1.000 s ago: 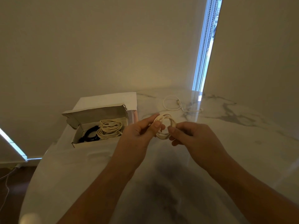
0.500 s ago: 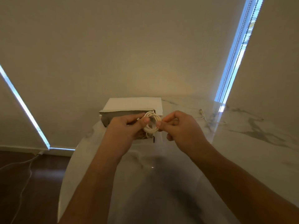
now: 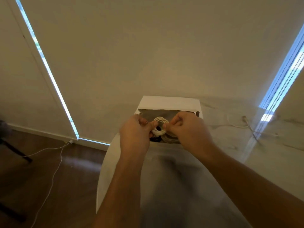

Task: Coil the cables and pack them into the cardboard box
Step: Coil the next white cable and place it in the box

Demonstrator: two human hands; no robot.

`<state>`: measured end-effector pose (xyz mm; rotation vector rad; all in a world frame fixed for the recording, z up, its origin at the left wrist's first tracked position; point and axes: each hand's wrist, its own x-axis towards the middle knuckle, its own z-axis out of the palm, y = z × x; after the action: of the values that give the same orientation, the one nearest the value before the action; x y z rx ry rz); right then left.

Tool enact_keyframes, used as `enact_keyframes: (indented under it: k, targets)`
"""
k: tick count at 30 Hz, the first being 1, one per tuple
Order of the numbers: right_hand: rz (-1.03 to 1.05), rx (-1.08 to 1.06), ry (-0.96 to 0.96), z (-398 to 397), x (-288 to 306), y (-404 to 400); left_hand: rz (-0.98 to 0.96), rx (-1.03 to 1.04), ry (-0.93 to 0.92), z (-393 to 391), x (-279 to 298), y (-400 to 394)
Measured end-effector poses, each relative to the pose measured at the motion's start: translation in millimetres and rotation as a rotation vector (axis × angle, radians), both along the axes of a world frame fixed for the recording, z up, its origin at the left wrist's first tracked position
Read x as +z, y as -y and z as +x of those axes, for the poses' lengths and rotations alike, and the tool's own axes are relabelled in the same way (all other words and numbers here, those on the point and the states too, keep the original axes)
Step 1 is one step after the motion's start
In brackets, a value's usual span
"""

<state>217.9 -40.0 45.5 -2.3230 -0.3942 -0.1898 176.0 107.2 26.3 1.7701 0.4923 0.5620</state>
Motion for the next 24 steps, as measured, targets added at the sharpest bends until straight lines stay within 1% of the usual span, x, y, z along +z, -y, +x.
enact_keyframes:
  k: [3,5,10,15,18,22,24]
  targets:
    - [-0.048,-0.019,0.028,2,1,-9,0.037,0.026,0.014,5,-5,-4]
    - [-0.081,-0.021,0.057,2,2,-14,0.094,0.043,-0.002,7,-6,-5]
    - [-0.205,-0.020,0.106,0,5,-21,0.373,0.089,-0.119,10,-6,-6]
    - [-0.350,0.004,0.132,-3,6,-26,0.474,0.087,-0.234,16,-6,-7]
    - [-0.444,0.069,0.059,-1,6,-34,0.496,0.072,-0.291,18,-4,-8]
    - [-0.492,0.104,-0.030,4,5,-41,0.515,0.134,-0.225,13,-6,-5]
    - [-0.509,0.118,-0.053,4,5,-40,0.557,0.134,-0.289,14,-6,-5]
